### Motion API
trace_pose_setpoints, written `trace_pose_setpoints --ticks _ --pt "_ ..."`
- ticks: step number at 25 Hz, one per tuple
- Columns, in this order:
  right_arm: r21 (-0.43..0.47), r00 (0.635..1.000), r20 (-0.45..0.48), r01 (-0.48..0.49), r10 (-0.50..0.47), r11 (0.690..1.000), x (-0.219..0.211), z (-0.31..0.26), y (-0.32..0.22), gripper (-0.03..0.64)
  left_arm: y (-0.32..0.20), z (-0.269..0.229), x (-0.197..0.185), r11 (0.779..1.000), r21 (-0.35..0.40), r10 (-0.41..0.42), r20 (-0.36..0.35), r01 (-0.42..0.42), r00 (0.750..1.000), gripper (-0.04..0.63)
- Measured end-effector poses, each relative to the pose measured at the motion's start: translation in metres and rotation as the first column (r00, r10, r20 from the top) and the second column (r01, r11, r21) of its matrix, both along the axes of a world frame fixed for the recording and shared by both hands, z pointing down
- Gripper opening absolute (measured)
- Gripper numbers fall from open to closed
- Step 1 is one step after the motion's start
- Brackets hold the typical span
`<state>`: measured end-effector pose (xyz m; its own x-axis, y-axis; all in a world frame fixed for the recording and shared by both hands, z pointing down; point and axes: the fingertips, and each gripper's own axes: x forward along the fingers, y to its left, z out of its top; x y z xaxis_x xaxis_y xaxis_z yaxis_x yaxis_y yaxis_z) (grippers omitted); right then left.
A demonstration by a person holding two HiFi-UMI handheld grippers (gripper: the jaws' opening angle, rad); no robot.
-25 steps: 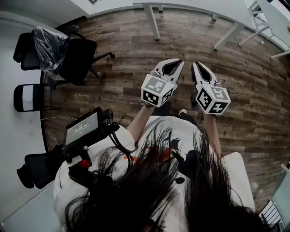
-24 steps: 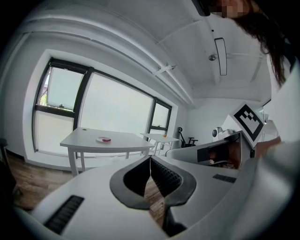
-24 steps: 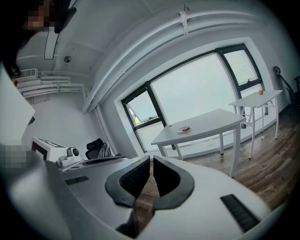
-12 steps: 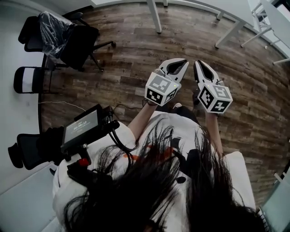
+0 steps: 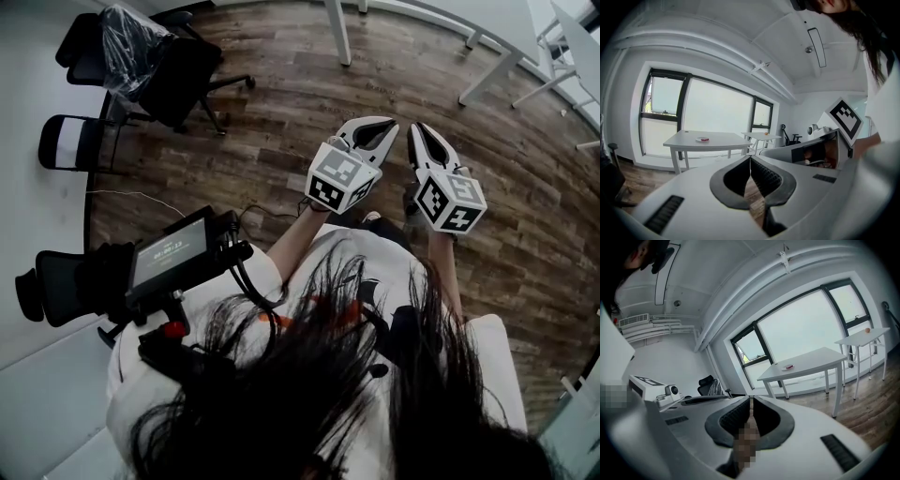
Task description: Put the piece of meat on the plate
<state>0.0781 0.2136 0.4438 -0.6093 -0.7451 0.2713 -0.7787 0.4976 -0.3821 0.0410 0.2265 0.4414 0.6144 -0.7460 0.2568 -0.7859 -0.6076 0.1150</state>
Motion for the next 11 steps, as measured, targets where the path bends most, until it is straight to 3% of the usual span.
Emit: trace_pose_setpoints --ticks 11 --pt "0.009 0.999 -0.009 -0.038 0.038 0.999 0.011 -0.002 -0.007 0.031 -0.006 -0.003 0.005 1.000 0.015 0.025 0.000 -0.025 1.000 0.006"
